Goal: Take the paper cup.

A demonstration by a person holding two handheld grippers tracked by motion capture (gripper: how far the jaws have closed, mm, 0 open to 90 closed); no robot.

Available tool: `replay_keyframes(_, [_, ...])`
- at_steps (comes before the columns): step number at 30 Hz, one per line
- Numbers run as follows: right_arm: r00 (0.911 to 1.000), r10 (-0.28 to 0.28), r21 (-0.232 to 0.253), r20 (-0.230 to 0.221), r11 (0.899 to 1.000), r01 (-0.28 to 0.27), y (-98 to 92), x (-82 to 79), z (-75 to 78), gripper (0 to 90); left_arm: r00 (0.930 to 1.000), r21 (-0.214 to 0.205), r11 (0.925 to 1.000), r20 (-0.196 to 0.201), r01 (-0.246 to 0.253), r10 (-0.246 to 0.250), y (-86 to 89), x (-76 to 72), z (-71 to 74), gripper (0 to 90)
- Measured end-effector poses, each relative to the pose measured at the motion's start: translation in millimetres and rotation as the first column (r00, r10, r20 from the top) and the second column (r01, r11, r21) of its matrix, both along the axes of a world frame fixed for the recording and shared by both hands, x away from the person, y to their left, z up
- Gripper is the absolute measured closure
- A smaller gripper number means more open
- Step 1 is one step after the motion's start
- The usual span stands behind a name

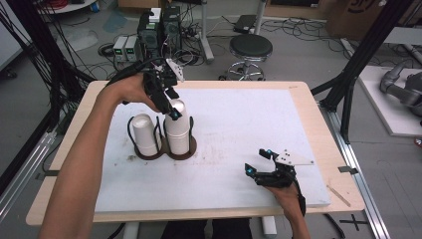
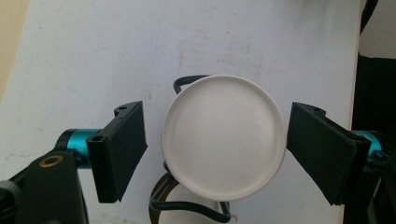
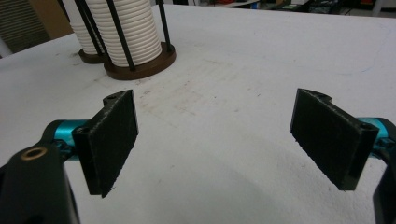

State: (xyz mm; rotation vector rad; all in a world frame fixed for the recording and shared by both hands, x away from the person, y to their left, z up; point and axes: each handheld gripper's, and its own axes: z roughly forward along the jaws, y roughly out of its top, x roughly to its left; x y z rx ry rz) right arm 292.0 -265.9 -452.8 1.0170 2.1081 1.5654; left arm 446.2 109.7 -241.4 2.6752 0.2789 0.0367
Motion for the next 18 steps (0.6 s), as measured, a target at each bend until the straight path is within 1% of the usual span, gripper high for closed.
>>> replay_keyframes(2, [1.0000, -0.001, -0.001, 0.002, 1.000, 0.001, -0.3, 0.4, -0.1, 15.7, 1.0000, 0.008, 1.0000, -0.004, -0.003, 0.003, -1.2, 0.4, -1.5, 20.0])
replay_keyframes(4, [1.0000, -0.001, 0.000, -0.003, 1.000, 0.001, -0.1, 0.1, 0.0, 15.6, 0.9999, 0.020, 0.9998, -0.010, 0.004, -0.003, -2.7, 0.8, -3.4, 20.0])
replay_keyframes(7, [1.0000, -0.003, -0.002, 0.004, 1.000, 0.003, -0.1, 0.0, 0.0, 15.6, 0.9998, 0.036, 0.9992, -0.016, 0.014, -0.013, -4.3, 1.0, -6.9, 21.7])
replay_keyframes(10, [1.0000, -0.002, -0.002, 0.003, 1.000, 0.002, -0.2, 0.3, -0.1, 15.7, 0.9994, 0.035, 0.9990, -0.020, 0.028, -0.027, -4.6, 1.2, -7.8, 29.8])
replay_keyframes(11, [1.0000, -0.003, -0.002, 0.002, 1.000, 0.003, -0.2, 0.4, -0.1, 15.7, 0.9994, 0.033, 0.9990, -0.020, 0.029, -0.028, -4.5, 1.5, -8.0, 31.0])
replay_keyframes(18, [1.0000, -0.004, -0.005, 0.000, 1.000, 0.004, 0.1, -0.1, 0.1, 15.7, 0.9993, 0.030, 0.9989, -0.014, 0.036, -0.035, -1.7, 1.3, -7.6, 31.7])
